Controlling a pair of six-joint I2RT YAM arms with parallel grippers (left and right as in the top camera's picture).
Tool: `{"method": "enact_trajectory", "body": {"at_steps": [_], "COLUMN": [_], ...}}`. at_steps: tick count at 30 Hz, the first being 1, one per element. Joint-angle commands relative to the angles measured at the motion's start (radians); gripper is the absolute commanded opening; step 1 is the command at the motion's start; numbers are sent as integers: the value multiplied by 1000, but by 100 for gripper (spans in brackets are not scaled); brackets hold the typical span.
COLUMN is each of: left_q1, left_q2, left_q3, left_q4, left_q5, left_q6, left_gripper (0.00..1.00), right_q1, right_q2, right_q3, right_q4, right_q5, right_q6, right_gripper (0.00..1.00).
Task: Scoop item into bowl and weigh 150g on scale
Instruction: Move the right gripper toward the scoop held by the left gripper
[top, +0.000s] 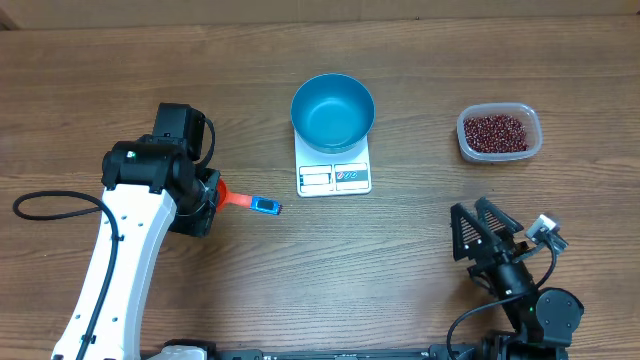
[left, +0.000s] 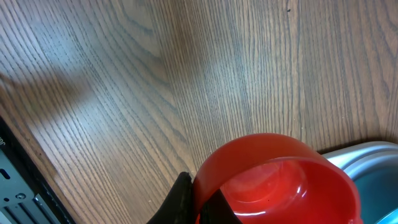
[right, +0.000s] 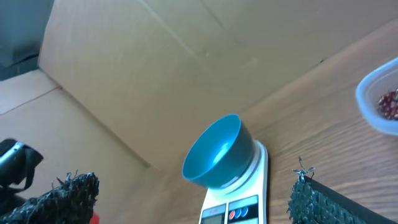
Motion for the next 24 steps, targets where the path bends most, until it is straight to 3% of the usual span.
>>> {"method": "enact_trajectory", "body": {"at_steps": [1,15,19,24], "left_q1": [-4,-4,-4,-4], "left_q2": [-13,-13,-13,-13], "left_q3": [-3,-3,-3,-3], "left_q4": [0,0,0,1], "left_q5": [-3,-3,-1,17], "left_q6": [-20,-20,-19,-20], "left_gripper": [4,4,4,4], "right_q1": [5,5,5,5], "right_q2": [30,574,724,844], "right_q3": [97,533,566,566], "right_q4": [-38,-468,-469,-467], "right_q5": [-37,-143,-348,-418], "right_q6": [-31,-136,-135,-127], "right_gripper": [100,100,100,100]}}
